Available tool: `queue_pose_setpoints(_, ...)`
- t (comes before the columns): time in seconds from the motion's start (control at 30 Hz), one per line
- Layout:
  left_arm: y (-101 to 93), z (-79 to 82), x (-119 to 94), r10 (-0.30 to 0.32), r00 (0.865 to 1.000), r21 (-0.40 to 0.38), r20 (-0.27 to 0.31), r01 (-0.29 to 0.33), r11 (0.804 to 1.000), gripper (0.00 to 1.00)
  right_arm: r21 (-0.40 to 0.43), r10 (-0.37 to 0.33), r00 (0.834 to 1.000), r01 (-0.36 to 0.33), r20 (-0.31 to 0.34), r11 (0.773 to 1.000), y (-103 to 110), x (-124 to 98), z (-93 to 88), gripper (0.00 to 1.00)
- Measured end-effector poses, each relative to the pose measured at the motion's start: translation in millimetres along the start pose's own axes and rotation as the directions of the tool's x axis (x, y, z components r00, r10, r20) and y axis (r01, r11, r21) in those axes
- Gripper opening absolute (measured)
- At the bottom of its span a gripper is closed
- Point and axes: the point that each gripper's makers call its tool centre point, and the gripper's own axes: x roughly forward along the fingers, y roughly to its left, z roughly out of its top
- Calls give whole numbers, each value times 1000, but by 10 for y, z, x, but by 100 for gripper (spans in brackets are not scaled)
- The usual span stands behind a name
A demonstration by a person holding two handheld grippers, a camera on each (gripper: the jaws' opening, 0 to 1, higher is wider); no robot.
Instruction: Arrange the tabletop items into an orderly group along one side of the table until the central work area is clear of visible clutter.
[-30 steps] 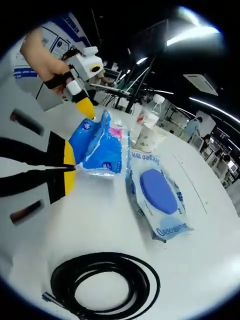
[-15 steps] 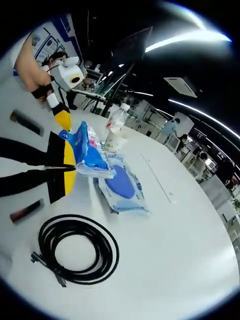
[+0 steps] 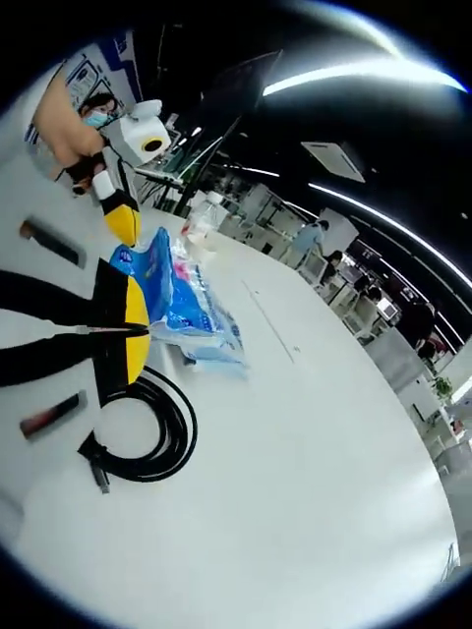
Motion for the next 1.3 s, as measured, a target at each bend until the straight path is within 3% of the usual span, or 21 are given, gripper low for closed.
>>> queue_pose_setpoints(0.57,-307,252,469,-64,997,33,-35,65,997,0,10,-69,995,69,78,998,-396,-197,414,0)
queue_pose_setpoints(1.3,-417,503,1110,-113,989,49,-93,118,992,0,2,-140,982,141,129,990,-845,-155,941,0)
